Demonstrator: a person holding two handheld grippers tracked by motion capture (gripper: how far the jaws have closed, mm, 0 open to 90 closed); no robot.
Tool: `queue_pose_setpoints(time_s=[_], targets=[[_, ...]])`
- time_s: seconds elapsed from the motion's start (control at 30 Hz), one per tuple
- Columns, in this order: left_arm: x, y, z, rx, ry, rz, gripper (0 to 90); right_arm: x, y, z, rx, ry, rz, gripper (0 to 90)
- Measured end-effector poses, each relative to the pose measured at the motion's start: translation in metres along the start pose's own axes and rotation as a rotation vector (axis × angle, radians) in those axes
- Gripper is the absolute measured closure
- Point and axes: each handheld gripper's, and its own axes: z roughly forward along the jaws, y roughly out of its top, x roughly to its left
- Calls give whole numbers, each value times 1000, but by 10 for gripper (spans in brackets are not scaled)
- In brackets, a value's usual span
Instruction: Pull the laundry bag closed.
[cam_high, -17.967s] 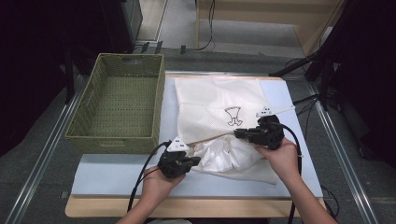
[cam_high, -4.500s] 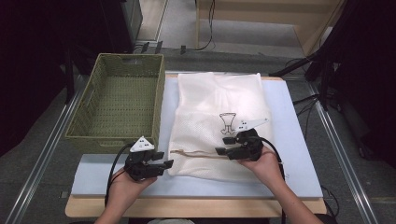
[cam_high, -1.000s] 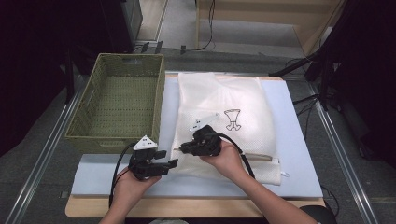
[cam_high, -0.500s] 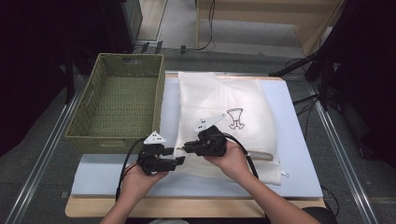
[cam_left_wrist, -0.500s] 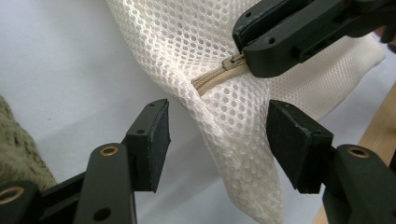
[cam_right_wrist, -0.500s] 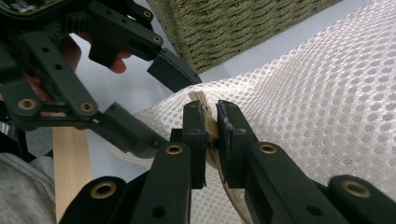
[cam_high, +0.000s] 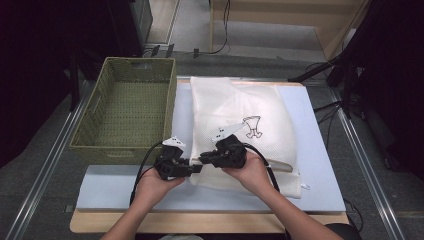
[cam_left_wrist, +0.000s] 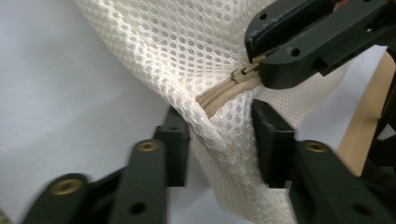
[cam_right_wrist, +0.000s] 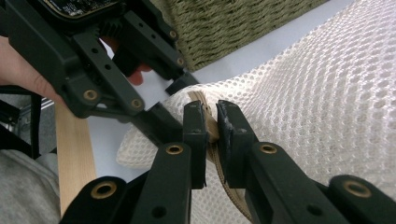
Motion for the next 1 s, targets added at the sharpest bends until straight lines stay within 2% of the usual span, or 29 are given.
queue_pose_setpoints(time_s=[0.1,0.2,0.37,0.57,0.77,1.0], targets=[[2,0,-2,1,-12,-14,804,-1,-2,-1,3,8,9,821],[1,-1,-4,-1,4,-10,841,-2,-3,-2,-6,6,9,756],[0,-3,-9,-24,42,-5,847,-2,-5,-12,-27,16,26,735],[-3,-5,-13,-44,83,21,850,1,-14,-17,-31,19,23,717],[-6,-5,-14,-65,90,25,851,-2,-22,-13,-30,30,30,718],[-11,-6,-8,-44,99,56,851,-2,-24,-2,7,37,41,736]])
